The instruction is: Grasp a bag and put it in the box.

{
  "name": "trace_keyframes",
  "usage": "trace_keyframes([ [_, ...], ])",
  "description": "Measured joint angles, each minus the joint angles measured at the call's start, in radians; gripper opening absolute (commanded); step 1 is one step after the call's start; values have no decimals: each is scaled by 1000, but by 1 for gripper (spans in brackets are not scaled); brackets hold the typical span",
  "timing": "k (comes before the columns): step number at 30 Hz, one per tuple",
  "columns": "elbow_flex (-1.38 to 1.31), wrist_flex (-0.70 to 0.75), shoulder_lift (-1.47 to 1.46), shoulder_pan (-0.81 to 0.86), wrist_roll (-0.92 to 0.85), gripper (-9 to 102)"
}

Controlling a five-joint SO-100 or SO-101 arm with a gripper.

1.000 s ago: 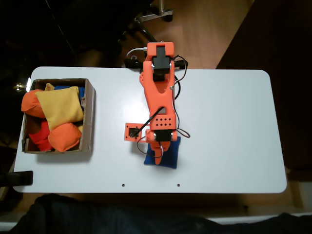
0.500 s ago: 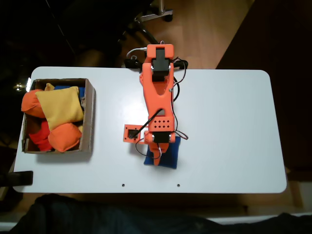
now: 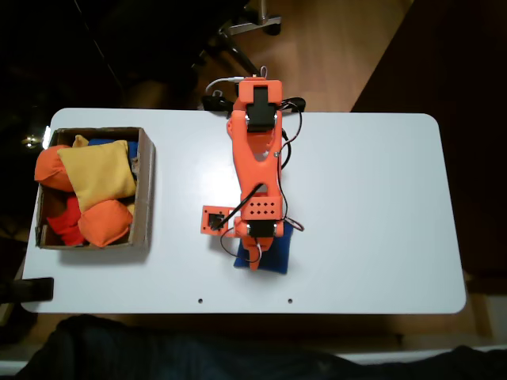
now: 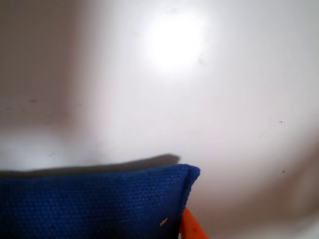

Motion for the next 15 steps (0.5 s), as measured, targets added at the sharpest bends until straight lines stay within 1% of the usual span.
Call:
trace_keyframes([
  [15,-23,-5,-20,-66,9,91],
])
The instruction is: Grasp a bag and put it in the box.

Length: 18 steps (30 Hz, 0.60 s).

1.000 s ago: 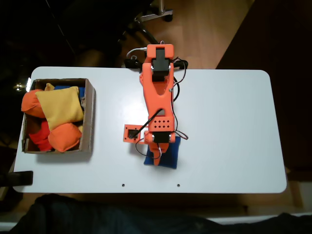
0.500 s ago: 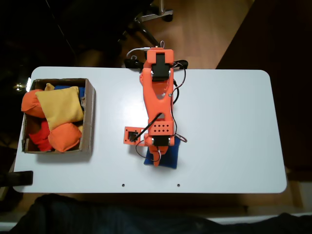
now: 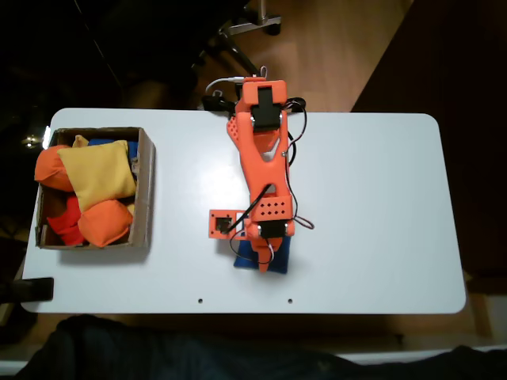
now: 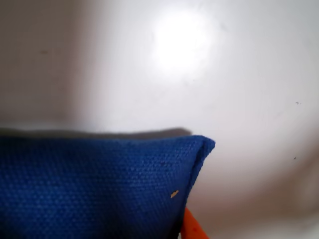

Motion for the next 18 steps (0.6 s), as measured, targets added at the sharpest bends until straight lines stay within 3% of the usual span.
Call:
trace_keyframes([
  [14,-21,-3,-66,9,0,90],
  [18,-23,-3,-69,15,0,83],
])
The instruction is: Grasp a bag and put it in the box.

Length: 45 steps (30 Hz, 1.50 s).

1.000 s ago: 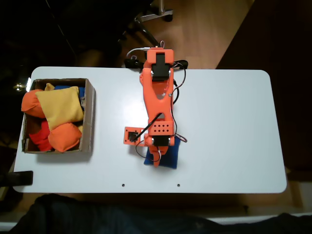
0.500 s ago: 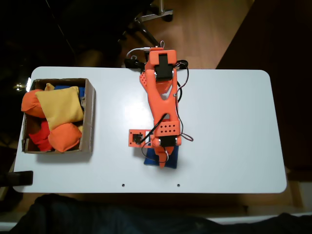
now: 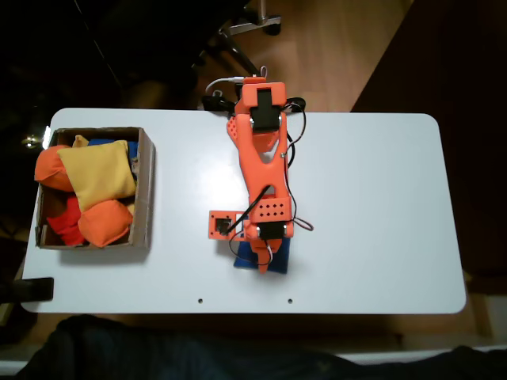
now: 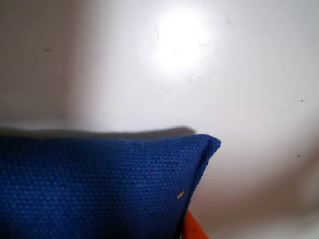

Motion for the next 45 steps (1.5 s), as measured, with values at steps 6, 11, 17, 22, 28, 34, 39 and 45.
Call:
trace_keyframes([
  [6,-11,-2,0,8,-3,70],
  [11,3,-17,20,15,-5,65],
  [17,32,-23,71,20,-5,47],
  [22,54,-25,103,31,-5,43],
  [28,89,-26,152,37,-5,37],
  [34,132,-34,202,48,-5,29],
  [39,167,-35,247,60,0,17],
  [45,175,-35,285,66,11,16],
])
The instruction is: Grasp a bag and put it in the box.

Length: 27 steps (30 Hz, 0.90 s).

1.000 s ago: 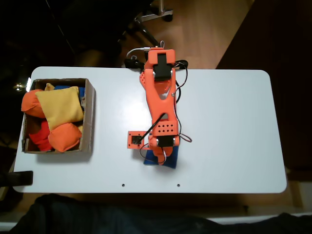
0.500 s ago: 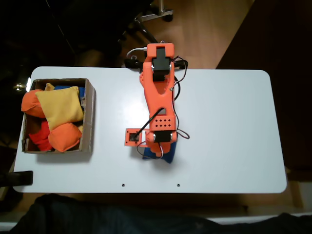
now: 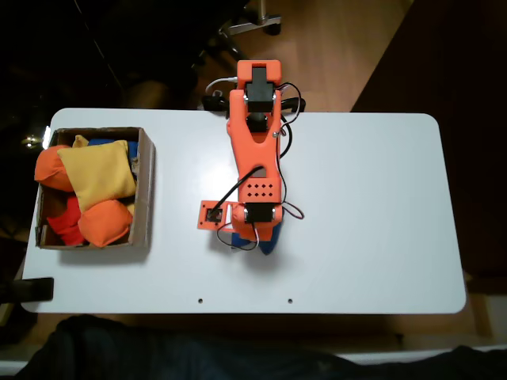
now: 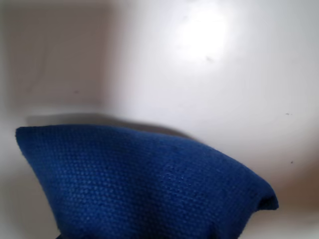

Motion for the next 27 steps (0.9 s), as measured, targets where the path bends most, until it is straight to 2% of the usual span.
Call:
trace_keyframes([
  [5,2,0,38,5,2,11],
  [27,3,11,267,9,25,10],
])
